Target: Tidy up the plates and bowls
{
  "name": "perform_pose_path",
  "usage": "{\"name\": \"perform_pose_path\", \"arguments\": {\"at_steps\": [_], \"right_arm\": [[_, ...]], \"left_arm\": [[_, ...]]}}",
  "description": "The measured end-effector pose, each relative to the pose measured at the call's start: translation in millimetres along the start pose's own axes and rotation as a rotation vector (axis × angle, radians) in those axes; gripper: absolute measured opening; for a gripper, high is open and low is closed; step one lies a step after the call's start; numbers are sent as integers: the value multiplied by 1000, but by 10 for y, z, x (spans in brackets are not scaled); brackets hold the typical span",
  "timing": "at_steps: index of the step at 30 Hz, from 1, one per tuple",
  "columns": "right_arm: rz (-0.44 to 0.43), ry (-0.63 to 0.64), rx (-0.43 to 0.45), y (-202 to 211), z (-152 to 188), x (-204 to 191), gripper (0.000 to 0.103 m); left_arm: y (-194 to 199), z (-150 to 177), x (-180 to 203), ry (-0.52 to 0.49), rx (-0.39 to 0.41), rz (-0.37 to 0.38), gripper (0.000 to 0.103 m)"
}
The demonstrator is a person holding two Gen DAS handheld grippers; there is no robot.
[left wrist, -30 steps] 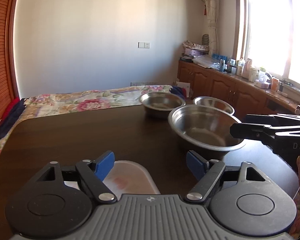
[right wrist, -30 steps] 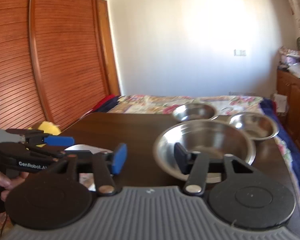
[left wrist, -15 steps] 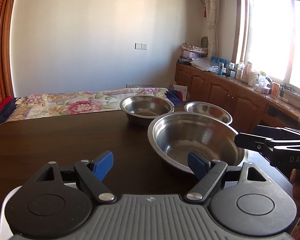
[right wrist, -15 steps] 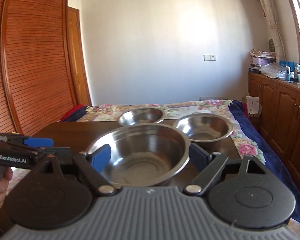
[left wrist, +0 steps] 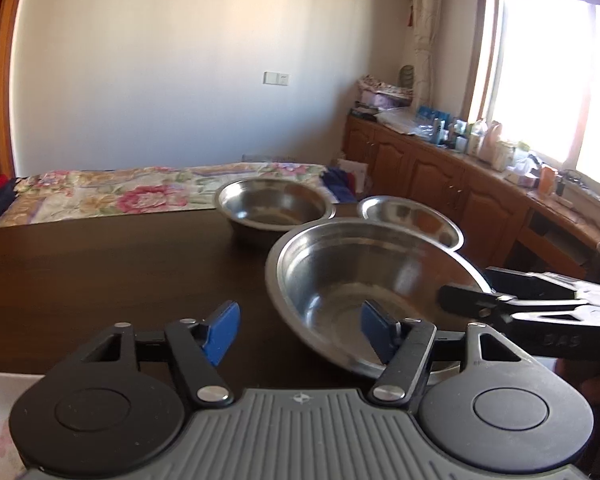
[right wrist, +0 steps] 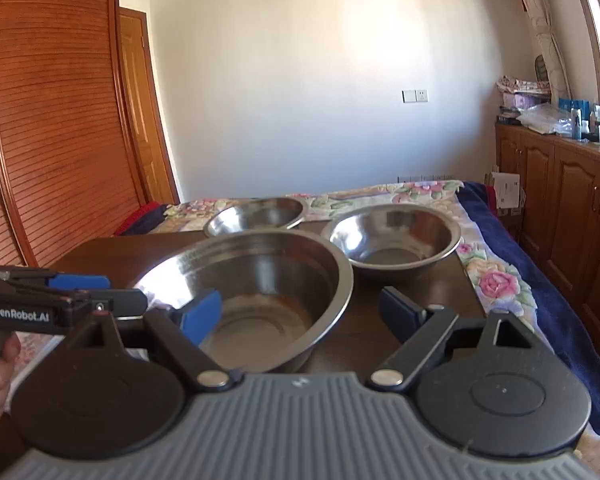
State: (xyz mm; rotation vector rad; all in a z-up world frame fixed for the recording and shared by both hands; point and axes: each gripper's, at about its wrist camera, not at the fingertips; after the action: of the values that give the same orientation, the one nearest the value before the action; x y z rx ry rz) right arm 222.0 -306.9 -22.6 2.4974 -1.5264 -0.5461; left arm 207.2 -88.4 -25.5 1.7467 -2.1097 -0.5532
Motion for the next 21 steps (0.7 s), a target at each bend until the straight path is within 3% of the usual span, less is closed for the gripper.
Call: {"name": "perform_pose_path", "arguments": {"at_steps": [4, 9, 17, 21], "right_arm": [[-18, -26, -18, -55, 13, 47, 84], [-29, -44, -30, -94, 23, 84, 77], [-36, -56, -53, -141, 40, 98, 53], [-42, -59, -55, -150, 36, 101, 38]], "left_arm": [[-66, -8, 44, -14, -14, -15, 67], [-138, -15, 35, 4, -38, -8, 58], [-164, -12, 72, -2, -36, 0, 38], [-130, -4, 68, -2, -36, 9, 37]]}}
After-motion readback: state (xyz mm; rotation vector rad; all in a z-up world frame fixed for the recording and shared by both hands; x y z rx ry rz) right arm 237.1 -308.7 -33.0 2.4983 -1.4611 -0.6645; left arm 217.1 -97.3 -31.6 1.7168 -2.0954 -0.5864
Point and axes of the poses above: each gripper's, at about its wrist camera, not at the fingertips, and y roughly against the way its jaws point, x to its right, z to its underside, and after that the axes turned 12 degrees about -z, right-handed
